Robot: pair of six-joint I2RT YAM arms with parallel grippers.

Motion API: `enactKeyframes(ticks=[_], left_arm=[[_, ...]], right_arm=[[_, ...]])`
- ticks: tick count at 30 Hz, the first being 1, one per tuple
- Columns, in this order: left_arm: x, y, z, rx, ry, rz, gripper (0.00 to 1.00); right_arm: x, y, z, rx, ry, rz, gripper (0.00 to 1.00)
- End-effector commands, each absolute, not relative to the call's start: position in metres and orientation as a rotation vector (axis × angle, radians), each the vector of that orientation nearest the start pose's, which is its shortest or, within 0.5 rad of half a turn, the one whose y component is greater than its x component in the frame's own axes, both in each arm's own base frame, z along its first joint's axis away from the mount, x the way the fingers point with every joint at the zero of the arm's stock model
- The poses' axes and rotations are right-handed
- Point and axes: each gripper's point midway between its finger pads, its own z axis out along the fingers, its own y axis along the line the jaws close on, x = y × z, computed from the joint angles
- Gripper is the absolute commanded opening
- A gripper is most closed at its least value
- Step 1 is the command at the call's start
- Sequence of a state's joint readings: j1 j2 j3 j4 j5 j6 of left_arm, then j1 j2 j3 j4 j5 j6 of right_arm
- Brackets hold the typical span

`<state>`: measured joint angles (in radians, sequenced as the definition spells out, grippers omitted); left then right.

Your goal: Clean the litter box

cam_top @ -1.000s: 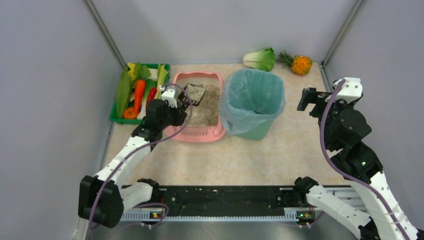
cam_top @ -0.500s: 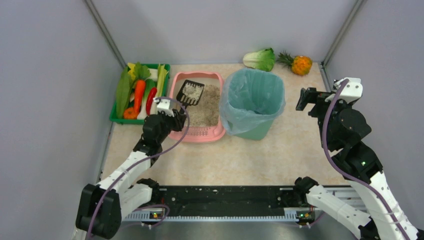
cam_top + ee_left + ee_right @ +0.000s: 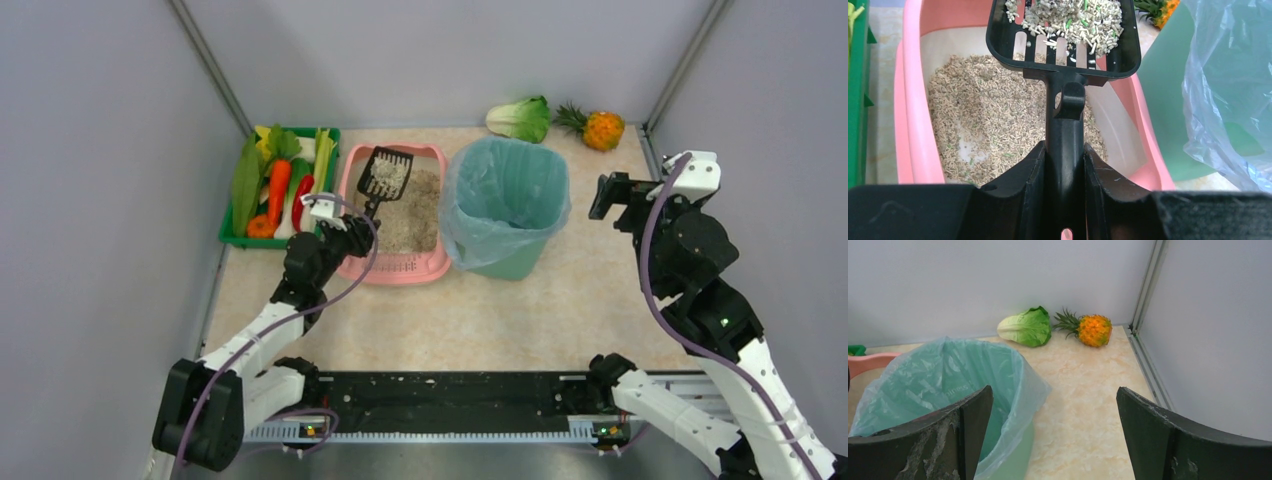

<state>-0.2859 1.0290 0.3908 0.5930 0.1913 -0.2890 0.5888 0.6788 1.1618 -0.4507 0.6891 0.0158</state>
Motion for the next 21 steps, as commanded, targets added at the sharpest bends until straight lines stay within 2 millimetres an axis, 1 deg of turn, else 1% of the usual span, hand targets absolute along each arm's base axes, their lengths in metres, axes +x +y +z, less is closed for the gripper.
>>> enactKeyframes(ticks=[1,3,4,7,10,13,15,16,18,19,21], left_arm=[[0.338,-0.147,0.228,0.122,1.512,-0.627,0.0],[0.332,-0.158,0.238,0.192,1.443,-0.681,0.0],[0.328,-0.16,0.242,0.205,1.429,-0.698,0.0],[0.327,-0.154,0.239,0.142,1.438,-0.705,0.0],[0.321,-0.165,0.243,0.179,1.413,-0.778,0.0],[0.314,-0.167,0.249,0.178,1.405,-0.813,0.0],[0.307,-0.173,0.253,0.219,1.379,-0.849,0.0],[0.306,-0.172,0.251,0.236,1.387,-0.827,0.0],[0.311,-0.152,0.24,0.161,1.438,-0.714,0.0],[0.309,-0.148,0.241,0.138,1.42,-0.705,0.0],[0.3,-0.162,0.256,0.216,1.355,-0.785,0.0]], right_arm=[[0.242,0.032,0.426,0.11,1.512,-0.013,0.94],[0.245,0.037,0.427,0.091,1.513,-0.004,0.94],[0.246,0.039,0.427,0.083,1.518,0.0,0.93],[0.248,0.041,0.427,0.087,1.522,0.006,0.94],[0.248,0.043,0.429,0.075,1.52,0.015,0.94],[0.248,0.042,0.429,0.083,1.52,0.014,0.94],[0.248,0.042,0.428,0.085,1.519,0.014,0.94],[0.248,0.043,0.427,0.084,1.52,0.016,0.94],[0.248,0.044,0.426,0.08,1.525,0.019,0.94],[0.248,0.043,0.425,0.084,1.525,0.019,0.94],[0.249,0.044,0.424,0.084,1.527,0.02,0.94]])
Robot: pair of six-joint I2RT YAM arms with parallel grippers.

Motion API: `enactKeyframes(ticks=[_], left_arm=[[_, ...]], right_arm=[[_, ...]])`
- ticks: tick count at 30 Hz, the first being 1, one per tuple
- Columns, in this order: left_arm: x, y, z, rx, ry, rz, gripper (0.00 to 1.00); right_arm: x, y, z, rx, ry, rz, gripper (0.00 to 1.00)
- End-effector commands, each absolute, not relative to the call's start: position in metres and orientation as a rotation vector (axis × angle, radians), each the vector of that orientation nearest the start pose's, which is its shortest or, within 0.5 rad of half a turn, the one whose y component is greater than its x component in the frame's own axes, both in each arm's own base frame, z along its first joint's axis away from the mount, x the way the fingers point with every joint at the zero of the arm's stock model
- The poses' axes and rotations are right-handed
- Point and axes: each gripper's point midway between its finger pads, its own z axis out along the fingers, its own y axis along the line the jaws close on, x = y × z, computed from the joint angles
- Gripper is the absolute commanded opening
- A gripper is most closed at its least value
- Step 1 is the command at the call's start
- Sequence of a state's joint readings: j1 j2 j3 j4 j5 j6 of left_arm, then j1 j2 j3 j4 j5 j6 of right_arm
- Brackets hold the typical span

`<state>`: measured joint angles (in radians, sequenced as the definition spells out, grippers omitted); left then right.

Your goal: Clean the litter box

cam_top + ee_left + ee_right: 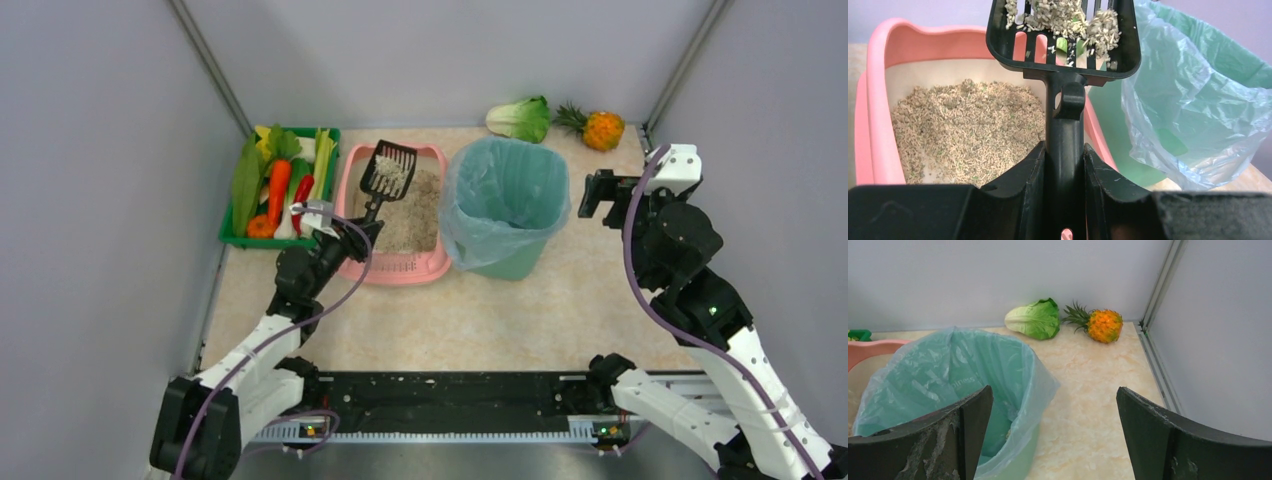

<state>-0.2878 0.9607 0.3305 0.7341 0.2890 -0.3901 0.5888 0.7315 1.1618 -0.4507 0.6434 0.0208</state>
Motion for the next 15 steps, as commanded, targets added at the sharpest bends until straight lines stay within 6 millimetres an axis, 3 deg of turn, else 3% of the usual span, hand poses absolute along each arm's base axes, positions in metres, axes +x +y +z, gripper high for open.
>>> enactKeyframes(ticks=[1,4,7,9,12,15], left_arm=[[0.297,-0.168,0.256,0.26,1.366,-0.806,0.0],[0.301,-0.152,0.247,0.15,1.415,-0.748,0.0],[0.298,-0.159,0.245,0.224,1.435,-0.752,0.0],[0.302,-0.151,0.234,0.216,1.532,-0.673,0.0],[0.306,-0.144,0.232,0.205,1.532,-0.627,0.0],[0.308,-0.137,0.215,0.257,1.661,-0.533,0.0]], right_arm=[[0.25,0.045,0.423,0.08,1.529,0.021,0.93],[0.251,0.048,0.424,0.077,1.529,0.031,0.94],[0.253,0.049,0.423,0.073,1.531,0.031,0.94],[0.253,0.05,0.423,0.07,1.533,0.031,0.94],[0.253,0.05,0.421,0.073,1.534,0.032,0.93],[0.254,0.05,0.42,0.074,1.537,0.032,0.94]])
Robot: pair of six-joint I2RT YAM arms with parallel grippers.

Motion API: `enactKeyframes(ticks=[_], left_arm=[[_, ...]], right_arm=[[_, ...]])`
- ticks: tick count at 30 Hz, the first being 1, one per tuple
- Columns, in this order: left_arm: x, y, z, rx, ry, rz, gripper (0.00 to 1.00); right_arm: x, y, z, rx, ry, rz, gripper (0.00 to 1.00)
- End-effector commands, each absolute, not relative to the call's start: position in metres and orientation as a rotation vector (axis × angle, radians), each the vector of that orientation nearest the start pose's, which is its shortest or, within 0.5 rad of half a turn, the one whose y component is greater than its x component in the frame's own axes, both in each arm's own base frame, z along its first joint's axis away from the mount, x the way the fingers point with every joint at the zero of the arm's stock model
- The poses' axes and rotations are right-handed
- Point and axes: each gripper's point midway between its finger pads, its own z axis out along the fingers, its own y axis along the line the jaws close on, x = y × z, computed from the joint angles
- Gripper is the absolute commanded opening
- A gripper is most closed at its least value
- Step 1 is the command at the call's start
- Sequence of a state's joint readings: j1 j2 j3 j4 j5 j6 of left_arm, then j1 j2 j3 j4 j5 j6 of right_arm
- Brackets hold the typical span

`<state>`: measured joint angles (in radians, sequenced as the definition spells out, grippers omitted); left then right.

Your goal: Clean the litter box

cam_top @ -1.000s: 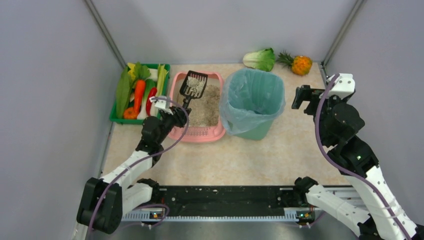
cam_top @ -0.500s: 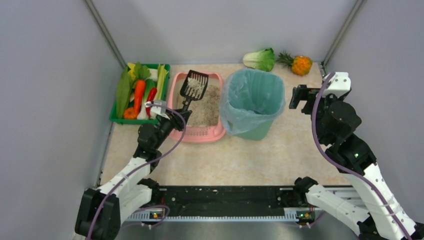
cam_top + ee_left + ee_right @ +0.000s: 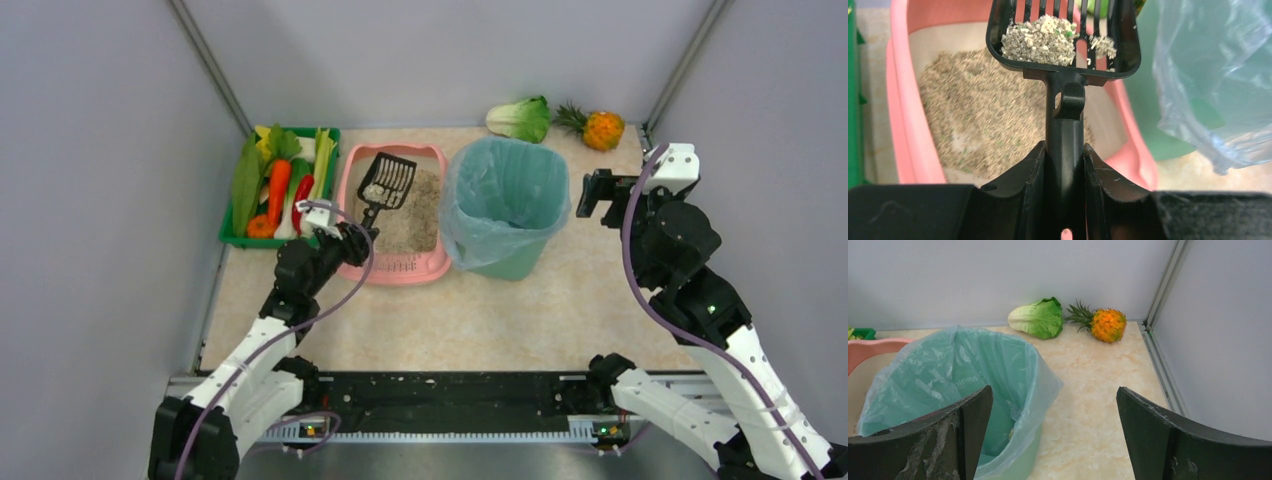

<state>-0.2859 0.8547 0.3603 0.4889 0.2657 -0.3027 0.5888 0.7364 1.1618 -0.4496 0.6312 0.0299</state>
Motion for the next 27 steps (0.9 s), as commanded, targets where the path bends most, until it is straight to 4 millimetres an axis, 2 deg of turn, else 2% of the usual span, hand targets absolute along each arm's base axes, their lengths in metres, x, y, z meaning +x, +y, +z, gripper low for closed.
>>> enactKeyframes(ticks=[1,5,8,13,15,18,20,21,23,24,26,27], left_arm=[[0.309,-0.132,0.211,0.251,1.694,-0.494,0.0],[0.313,-0.127,0.203,0.266,1.769,-0.431,0.0],[0.317,-0.116,0.192,0.289,1.862,-0.314,0.0],[0.319,-0.117,0.185,0.319,1.949,-0.268,0.0],[0.319,-0.127,0.185,0.344,1.962,-0.299,0.0],[0.324,-0.11,0.184,0.292,2.015,-0.166,0.0],[0.324,-0.126,0.186,0.345,2.01,-0.241,0.0],[0.324,-0.127,0.183,0.358,2.036,-0.225,0.0],[0.328,-0.106,0.186,0.278,2.096,-0.087,0.0],[0.329,-0.105,0.186,0.283,2.1,-0.076,0.0],[0.33,-0.128,0.189,0.377,2.078,-0.189,0.0],[0.329,-0.126,0.182,0.391,2.113,-0.146,0.0]], right_arm=[[0.254,0.05,0.419,0.078,1.537,0.034,0.94],[0.256,0.052,0.415,0.076,1.543,0.036,0.94],[0.257,0.054,0.415,0.076,1.543,0.042,0.94],[0.261,0.057,0.414,0.073,1.545,0.045,0.93],[0.262,0.058,0.412,0.074,1.545,0.051,0.94],[0.262,0.059,0.413,0.073,1.545,0.049,0.94],[0.262,0.058,0.412,0.076,1.543,0.045,0.94],[0.263,0.058,0.412,0.073,1.543,0.043,0.94],[0.263,0.057,0.413,0.072,1.545,0.037,0.94],[0.263,0.057,0.411,0.073,1.547,0.036,0.94],[0.263,0.057,0.411,0.072,1.546,0.035,0.94],[0.264,0.057,0.411,0.068,1.546,0.03,0.94]])
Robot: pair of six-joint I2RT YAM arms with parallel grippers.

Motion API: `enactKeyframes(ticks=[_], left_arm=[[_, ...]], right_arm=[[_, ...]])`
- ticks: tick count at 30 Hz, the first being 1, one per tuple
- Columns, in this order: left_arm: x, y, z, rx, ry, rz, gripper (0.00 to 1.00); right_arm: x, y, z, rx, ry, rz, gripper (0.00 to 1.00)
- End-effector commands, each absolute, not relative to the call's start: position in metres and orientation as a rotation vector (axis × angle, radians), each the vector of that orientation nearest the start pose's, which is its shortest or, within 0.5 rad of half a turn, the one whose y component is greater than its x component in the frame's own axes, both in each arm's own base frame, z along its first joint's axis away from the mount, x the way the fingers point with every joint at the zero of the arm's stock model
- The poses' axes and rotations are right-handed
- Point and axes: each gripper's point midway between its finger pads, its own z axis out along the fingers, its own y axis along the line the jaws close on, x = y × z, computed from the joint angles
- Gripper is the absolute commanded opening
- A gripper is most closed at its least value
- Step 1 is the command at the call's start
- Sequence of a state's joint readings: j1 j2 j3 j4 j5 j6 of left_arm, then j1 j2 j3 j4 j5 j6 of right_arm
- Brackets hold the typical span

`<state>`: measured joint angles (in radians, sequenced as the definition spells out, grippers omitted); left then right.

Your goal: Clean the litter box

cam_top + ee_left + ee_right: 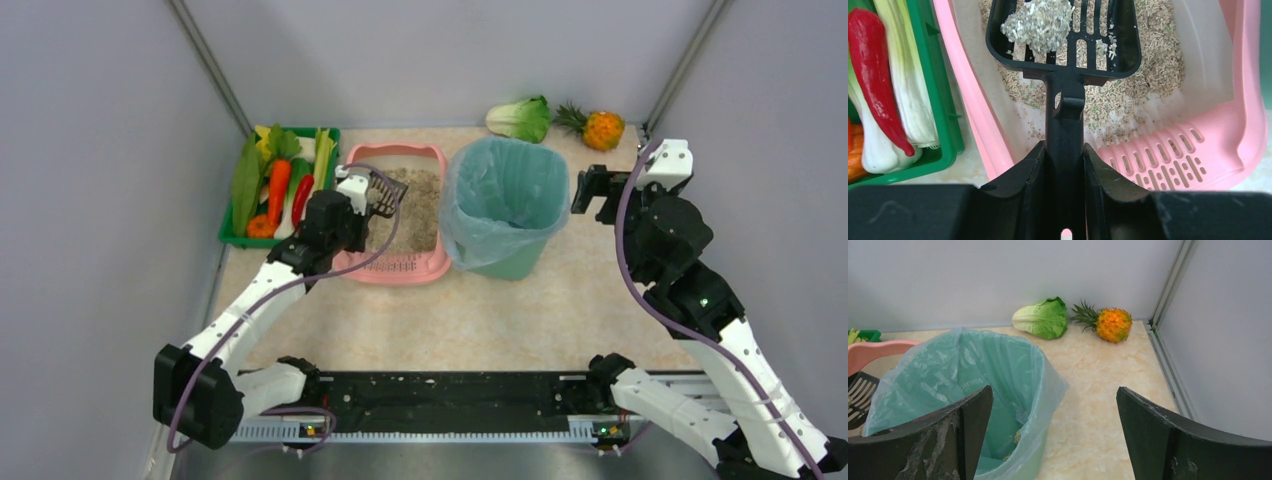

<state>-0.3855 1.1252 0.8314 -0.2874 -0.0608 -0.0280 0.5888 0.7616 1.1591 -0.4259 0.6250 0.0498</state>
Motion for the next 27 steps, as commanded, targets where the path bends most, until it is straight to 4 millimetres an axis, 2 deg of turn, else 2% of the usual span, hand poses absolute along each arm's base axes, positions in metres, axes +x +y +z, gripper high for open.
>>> enactKeyframes(ticks=[1,2,4,7,12,17,23,27], left_arm=[[0.331,-0.113,0.179,0.361,2.146,-0.056,0.0],[0.331,-0.111,0.176,0.325,2.175,-0.057,0.0],[0.329,-0.128,0.178,0.381,2.177,-0.156,0.0],[0.331,-0.118,0.181,0.325,2.196,-0.102,0.0],[0.334,-0.128,0.201,0.287,2.108,-0.211,0.0],[0.332,-0.136,0.201,0.285,2.054,-0.283,0.0],[0.33,-0.144,0.215,0.302,1.926,-0.348,0.0],[0.331,-0.144,0.216,0.308,1.923,-0.342,0.0]], right_arm=[[0.264,0.057,0.411,0.065,1.548,0.025,0.94],[0.264,0.057,0.412,0.067,1.547,0.023,0.94],[0.264,0.057,0.412,0.067,1.545,0.027,0.94],[0.264,0.056,0.412,0.061,1.544,0.013,0.94],[0.261,0.053,0.413,0.064,1.538,0.009,0.94],[0.258,0.05,0.414,0.069,1.533,0.008,0.94],[0.255,0.047,0.413,0.075,1.534,0.006,0.94],[0.253,0.046,0.413,0.078,1.535,0.009,0.94]])
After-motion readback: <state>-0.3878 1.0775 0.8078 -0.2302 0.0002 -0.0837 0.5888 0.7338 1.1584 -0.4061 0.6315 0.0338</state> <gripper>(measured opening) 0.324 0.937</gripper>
